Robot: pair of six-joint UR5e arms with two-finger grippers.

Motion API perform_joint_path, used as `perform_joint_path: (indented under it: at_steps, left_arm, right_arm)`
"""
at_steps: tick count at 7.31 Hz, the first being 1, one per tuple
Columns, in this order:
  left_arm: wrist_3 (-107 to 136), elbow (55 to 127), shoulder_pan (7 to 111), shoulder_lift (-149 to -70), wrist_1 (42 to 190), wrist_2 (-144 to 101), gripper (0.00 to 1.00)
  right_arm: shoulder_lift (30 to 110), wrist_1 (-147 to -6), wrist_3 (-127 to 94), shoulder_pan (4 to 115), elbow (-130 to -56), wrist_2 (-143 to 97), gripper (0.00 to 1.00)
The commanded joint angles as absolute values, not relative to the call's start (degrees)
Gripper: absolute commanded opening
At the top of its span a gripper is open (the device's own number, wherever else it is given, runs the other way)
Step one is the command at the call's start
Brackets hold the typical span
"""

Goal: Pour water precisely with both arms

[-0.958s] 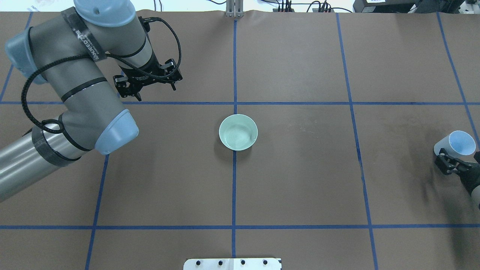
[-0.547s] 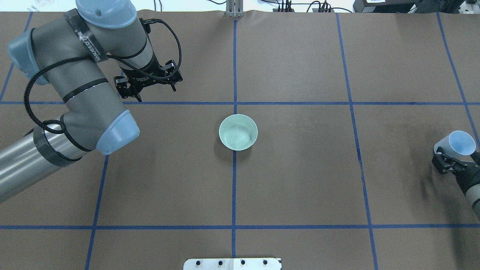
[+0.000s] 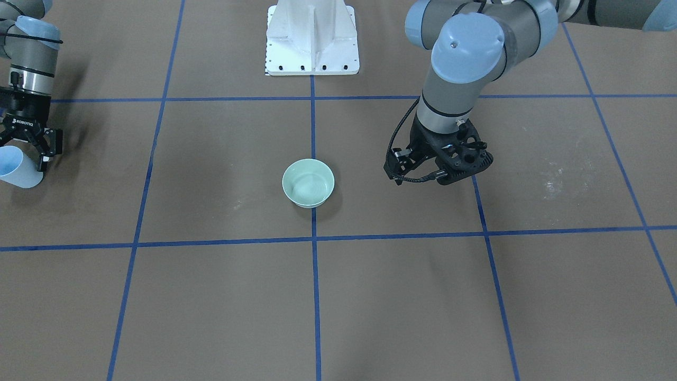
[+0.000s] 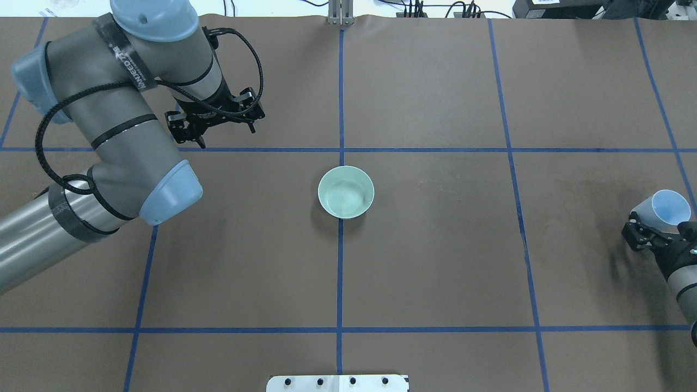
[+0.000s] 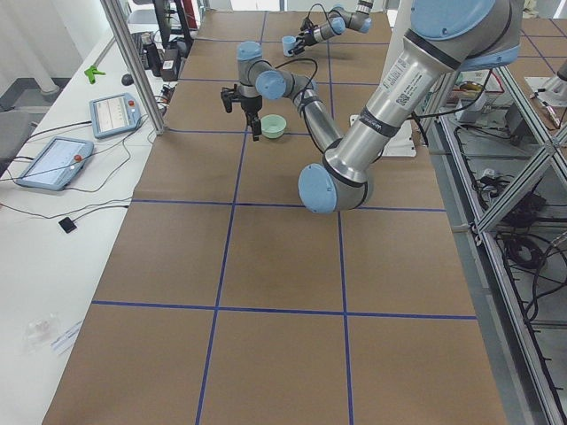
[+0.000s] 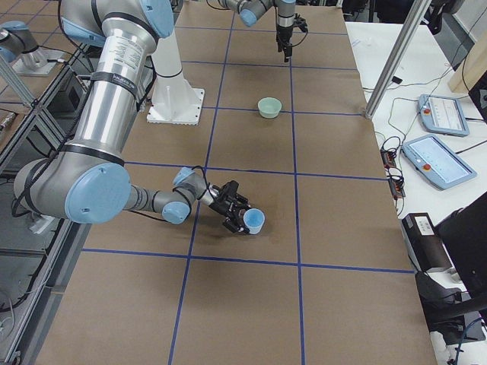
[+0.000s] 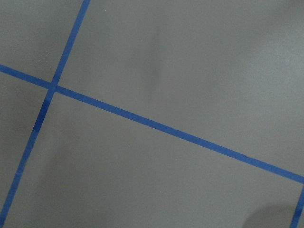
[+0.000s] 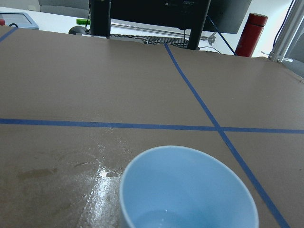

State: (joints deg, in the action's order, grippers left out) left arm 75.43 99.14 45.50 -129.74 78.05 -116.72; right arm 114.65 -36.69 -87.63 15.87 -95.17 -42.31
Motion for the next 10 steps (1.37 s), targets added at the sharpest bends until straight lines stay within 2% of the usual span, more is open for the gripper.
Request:
perform_joint_path:
  at_steps: [1,5,10]
  left_arm:
    - [75.5,99.14,45.44,-129.73,78.05,-116.72,1.0]
    - [75.5,99.14,45.27,-129.46,78.05,-116.72,1.0]
    - [75.5,99.14,45.18,-129.38,78.05,-116.72,1.0]
  right_arm:
    - [114.61,-36.65,-87.63,15.91,-95.01,-42.19,0.99]
    - [113.03,-34.55,-87.54,15.91,-91.24,-41.75,0.99]
    - [112.85,-34.19,-87.1,16.0,-91.14,-41.92,0.97]
